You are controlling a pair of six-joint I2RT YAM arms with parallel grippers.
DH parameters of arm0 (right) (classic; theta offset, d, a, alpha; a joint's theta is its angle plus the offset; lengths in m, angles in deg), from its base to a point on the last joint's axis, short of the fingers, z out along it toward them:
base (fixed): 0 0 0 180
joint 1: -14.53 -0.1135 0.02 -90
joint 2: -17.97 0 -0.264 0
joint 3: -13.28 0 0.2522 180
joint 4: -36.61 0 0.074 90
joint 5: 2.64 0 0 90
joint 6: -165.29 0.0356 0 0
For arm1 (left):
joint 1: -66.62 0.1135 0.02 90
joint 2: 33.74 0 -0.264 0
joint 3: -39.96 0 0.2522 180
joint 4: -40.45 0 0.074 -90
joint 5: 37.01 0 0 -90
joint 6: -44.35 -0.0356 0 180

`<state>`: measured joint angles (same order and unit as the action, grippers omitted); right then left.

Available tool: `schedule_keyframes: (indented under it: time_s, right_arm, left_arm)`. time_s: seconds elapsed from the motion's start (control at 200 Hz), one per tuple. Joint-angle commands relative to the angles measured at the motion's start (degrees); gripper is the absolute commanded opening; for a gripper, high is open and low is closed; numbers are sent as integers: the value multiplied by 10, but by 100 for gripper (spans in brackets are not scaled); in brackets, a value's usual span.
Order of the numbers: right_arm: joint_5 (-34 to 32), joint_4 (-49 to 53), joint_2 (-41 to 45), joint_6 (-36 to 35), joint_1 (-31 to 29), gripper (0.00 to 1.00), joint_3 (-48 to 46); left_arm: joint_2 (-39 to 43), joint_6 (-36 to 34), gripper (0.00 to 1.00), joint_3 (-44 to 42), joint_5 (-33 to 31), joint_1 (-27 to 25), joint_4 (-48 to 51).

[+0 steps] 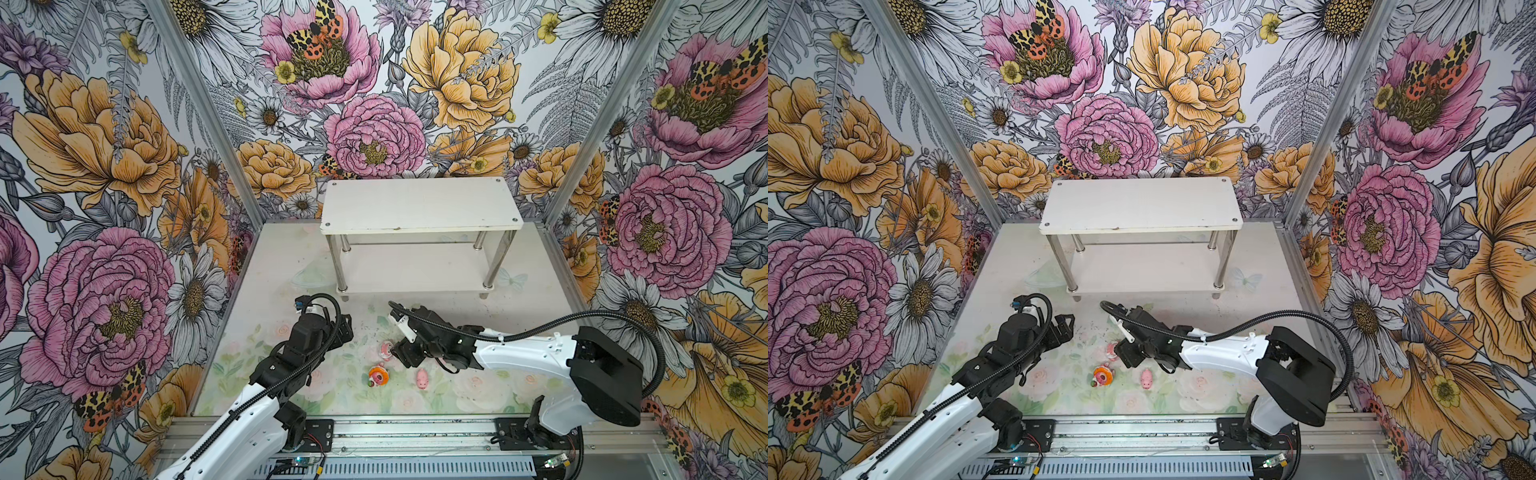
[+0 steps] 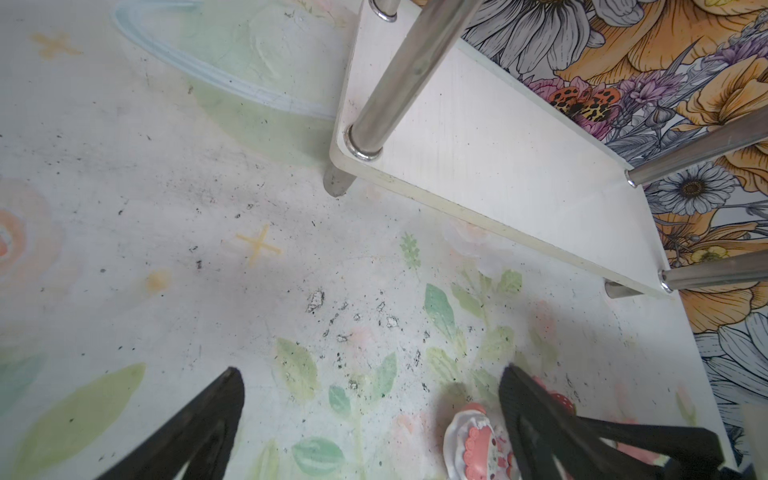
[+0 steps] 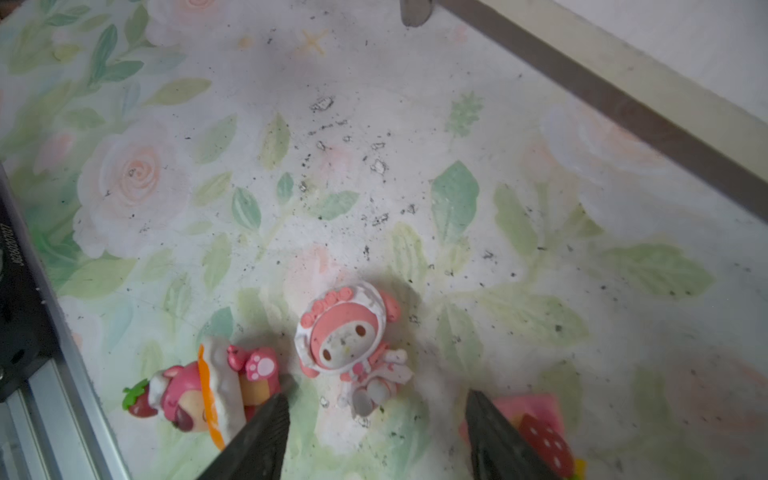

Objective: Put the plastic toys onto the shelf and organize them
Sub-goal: 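Lower the right gripper over the pink bunny-hood figure while the left approaches, then close the right gripper on the pink bunny-hood figure and lift it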

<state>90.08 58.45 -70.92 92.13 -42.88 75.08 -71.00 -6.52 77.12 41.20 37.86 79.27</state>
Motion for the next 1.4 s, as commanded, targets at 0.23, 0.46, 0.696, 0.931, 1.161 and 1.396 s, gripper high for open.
schedule_keyframes:
  time_s: [0.23,0.46,0.696,0.931,1.161,1.396]
  right_arm:
    - [133,-41,-94,-15,2,74,54]
    - [116,-46,-143,-9,8,72,76]
    - [150,-124,-164,63,23,67,80]
    - [287,-249,-192,170,37,71,61]
    - [236,-168,-200,142,42,68,79]
    - [239,-98,-218,101,42,53,107]
  left_arm:
    - [-26,9,99,-47,-6,1,-75]
    - [-26,11,99,-53,12,14,-89]
    - [-41,13,99,-52,23,17,-99]
    - [-50,9,99,-46,56,17,-99]
    - [-49,10,99,-48,62,17,-90]
    - [-52,8,99,-43,61,17,-89]
